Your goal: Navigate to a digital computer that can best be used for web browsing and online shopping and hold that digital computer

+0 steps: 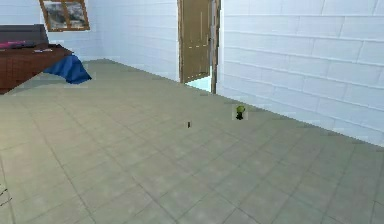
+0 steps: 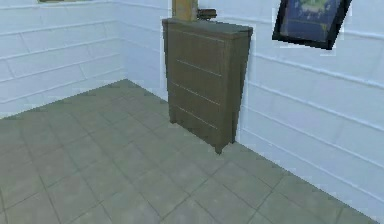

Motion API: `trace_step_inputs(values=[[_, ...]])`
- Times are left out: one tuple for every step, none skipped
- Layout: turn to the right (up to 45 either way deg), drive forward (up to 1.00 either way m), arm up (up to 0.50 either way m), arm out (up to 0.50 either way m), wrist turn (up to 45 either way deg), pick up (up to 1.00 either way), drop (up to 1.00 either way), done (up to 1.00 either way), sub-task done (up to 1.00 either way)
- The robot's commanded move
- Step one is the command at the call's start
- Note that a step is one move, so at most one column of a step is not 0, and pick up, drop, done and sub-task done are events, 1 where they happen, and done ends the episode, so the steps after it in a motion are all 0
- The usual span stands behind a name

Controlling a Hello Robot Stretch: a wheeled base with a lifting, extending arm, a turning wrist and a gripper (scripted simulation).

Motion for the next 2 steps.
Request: trace_step_inputs(values=[[-21.0, 0.00, 0.00, 0.00, 0.0, 0.00, 0.00, 0.00, 0.00], [0.0, 1.00, 0.00, 0.00, 0.0, 0.00, 0.00, 0.00, 0.00]])
